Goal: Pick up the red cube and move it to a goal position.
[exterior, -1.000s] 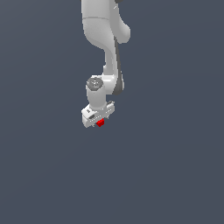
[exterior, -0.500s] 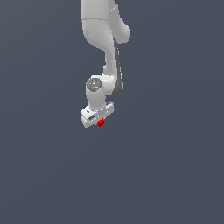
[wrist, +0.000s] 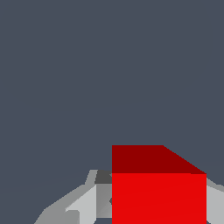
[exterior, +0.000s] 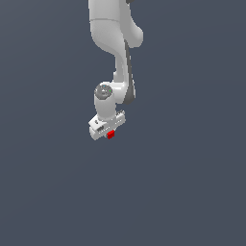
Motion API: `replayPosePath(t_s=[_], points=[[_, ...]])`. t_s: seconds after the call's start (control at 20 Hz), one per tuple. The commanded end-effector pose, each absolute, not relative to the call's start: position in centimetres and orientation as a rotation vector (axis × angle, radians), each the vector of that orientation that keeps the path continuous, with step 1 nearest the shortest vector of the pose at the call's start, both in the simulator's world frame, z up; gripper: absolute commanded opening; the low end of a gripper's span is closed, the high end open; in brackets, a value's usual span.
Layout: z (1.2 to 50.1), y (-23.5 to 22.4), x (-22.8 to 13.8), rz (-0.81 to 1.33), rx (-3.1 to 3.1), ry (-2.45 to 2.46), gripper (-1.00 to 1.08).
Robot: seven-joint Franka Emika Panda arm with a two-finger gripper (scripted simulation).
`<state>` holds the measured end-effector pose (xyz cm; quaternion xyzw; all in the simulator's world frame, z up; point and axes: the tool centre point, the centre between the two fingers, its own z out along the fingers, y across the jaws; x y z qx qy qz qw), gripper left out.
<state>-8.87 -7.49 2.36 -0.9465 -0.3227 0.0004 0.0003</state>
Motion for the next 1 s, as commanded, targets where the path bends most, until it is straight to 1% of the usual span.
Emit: replayPosePath(t_s=[0.0, 0.25, 0.45, 0.95], points=[[3.0, -7.5, -8.8, -0.001, -2.973, -1.014, -1.0], [5.2, -7.4, -8.5, 0.0, -2.973, -1.015, -1.0], [8.1, -7.3, -8.3, 0.0, -2.973, -1.015, -1.0], [17.9, -6.8, -7.2, 0.0, -2.972, -1.016, -1.0]])
